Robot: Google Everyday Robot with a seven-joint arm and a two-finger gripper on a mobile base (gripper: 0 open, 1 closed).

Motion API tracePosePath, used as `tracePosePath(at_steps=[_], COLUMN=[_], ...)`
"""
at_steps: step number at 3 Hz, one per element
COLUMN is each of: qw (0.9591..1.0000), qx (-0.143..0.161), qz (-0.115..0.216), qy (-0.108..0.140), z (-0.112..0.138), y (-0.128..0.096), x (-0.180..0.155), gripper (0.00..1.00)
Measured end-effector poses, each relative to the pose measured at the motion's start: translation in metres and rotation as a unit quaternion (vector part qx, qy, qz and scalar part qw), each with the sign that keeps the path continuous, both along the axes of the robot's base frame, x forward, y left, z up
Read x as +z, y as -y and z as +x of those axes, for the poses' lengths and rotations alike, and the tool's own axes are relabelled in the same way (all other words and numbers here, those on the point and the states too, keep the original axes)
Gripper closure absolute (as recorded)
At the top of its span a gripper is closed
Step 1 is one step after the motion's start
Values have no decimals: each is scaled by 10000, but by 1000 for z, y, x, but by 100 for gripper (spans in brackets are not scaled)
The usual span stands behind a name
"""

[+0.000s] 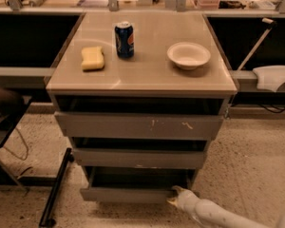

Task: Open bottom drawer

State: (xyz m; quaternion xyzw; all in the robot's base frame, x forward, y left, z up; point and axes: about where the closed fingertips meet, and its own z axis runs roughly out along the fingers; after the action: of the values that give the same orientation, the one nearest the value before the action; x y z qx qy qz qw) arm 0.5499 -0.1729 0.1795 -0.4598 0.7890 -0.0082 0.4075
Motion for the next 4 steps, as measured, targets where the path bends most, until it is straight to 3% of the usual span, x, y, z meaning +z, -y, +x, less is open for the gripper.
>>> tracePosePath(at_steps=[1, 2, 3, 4], qw=[10000, 9999, 9999, 9997], qx=[0, -121, -121, -218], qz=[0, 12, 12, 27], qy=[0, 89, 89, 133], z=[-1, -23, -24, -43], y=[0, 3, 3, 6], x=[6, -1, 5, -1], gripper=[100, 100, 100, 100])
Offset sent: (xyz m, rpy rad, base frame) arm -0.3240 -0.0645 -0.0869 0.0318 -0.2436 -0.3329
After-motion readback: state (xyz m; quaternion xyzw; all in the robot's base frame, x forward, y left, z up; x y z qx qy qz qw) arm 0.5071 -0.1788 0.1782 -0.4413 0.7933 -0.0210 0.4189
